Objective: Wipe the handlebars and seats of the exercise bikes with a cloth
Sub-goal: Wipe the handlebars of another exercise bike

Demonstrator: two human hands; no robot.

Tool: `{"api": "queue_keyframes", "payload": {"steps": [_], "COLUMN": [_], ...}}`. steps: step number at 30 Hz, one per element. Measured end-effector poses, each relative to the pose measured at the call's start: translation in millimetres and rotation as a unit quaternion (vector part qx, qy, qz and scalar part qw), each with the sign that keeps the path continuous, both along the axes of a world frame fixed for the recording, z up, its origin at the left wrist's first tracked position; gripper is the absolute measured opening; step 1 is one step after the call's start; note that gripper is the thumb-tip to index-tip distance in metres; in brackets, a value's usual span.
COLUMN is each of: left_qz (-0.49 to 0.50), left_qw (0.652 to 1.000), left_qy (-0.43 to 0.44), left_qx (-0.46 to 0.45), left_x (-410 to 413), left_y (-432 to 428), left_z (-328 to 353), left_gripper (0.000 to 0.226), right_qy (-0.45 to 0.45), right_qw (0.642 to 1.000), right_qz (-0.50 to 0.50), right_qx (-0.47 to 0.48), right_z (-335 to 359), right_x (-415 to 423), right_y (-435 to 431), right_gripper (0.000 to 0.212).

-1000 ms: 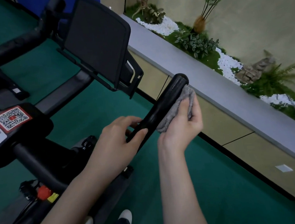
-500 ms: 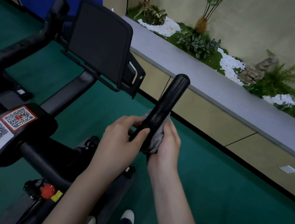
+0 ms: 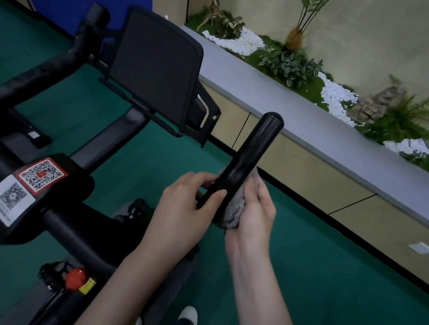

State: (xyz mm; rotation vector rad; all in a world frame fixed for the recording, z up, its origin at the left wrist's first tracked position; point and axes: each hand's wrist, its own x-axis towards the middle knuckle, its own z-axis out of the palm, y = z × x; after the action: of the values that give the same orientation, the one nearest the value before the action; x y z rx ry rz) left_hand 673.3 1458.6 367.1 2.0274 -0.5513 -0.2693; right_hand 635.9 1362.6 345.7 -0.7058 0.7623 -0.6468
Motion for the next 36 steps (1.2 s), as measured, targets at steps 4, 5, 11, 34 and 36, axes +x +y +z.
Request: {"api": "queue_keyframes", "payload": {"steps": [4,5,11,34,36], "left_qz": [0.001,-0.001,-0.002,0.019,0.023], "left_qw": [1.0,1.0,1.0,0.999,0.999], "left_qy": [-0.001,0.001,0.01,0.037,0.039], "left_qx": [0.005,0.006,0.007,-0.004,-0.01], "left_x": [0.6,0.5,0.4,1.2,1.7], "left_y": [-0.4,-0.2,0.1,4.3,3.5], "left_z": [0.2,0.2,1.4,0.6,-0.3], "left_gripper": [0.024,0.025,0.023,0.029,0.028], "right_qy": [0.014,0.012,0.024,0.052,0.058], "right_qw": [0.999,0.998,0.927,0.343,0.374], "right_qz": [-0.025,-0.041,-0.161,0.22,0.259], "right_qx": [-0.038,-0.051,-0.338,-0.912,-0.889], "right_z": [-1.6,2.2,31.2,55.2,55.1], "right_x": [-2.3,1.8,22.0,18.6,17.3], "right_y": [2.9,-2.4,-33.0,-62.2,-55.8], "right_gripper": [0.028,0.027,0.024,0.015,0.012]}}
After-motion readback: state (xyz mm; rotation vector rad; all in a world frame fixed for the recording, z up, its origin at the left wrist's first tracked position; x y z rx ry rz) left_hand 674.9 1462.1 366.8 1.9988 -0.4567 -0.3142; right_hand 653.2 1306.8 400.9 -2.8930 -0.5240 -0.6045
